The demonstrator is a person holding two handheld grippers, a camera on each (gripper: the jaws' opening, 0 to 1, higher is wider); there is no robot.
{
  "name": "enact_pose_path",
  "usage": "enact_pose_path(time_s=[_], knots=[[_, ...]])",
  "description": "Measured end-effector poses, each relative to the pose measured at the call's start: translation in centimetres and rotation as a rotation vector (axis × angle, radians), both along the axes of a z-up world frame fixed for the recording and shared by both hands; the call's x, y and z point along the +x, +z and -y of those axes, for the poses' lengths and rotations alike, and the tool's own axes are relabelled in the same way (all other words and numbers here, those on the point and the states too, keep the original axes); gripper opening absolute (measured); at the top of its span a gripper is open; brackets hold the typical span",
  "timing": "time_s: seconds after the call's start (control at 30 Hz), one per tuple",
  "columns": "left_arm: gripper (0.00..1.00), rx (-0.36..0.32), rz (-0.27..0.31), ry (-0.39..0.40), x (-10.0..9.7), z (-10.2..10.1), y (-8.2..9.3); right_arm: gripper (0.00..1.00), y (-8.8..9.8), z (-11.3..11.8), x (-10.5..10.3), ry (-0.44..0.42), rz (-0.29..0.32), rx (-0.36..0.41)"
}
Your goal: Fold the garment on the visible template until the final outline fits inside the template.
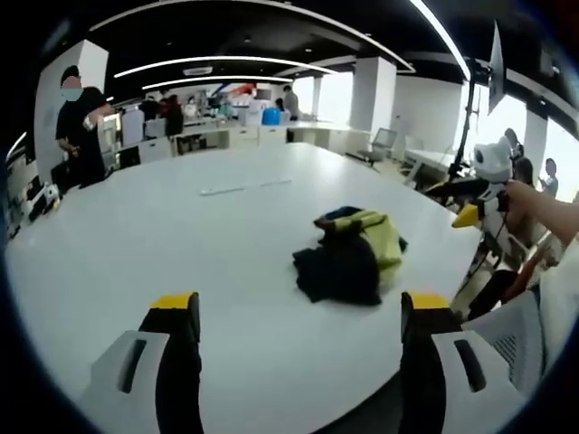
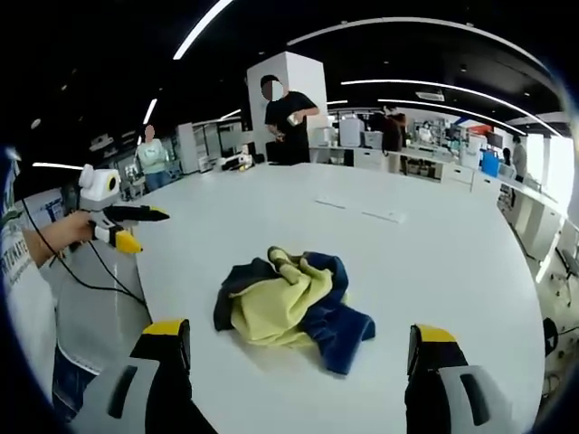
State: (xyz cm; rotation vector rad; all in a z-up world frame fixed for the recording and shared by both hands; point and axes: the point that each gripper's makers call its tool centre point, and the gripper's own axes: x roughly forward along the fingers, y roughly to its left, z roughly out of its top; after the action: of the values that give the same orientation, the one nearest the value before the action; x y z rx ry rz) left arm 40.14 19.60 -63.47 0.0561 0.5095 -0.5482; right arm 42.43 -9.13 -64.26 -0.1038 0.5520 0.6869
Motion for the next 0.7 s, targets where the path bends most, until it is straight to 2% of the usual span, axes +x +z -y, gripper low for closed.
enact_pose_path(time_s=[0.07,0.2,0.27,0.7], knots=[[0.88,-0.010,0.004,-0.019,0.4,0.4,0.0,0.99,0.2,-0.2,0.3,0.008,0.002,0.007],[0.85,-0.073,0.002,-0.051,1.1,1.5,0.5,0.89,0.4,-0.5,1.2,0.011,0.001,0.009],[0.84,-0.088,0.008,-0.060,1.7,1.9,0.8,0.90,0.2,-0.6,1.8,0.015,-0.001,-0.001],[0.78,-0.086,0.007,-0.126,5.2,4.4,0.1,0.85,0.4,-2.5,5.5,0.069,0.023,-0.019]])
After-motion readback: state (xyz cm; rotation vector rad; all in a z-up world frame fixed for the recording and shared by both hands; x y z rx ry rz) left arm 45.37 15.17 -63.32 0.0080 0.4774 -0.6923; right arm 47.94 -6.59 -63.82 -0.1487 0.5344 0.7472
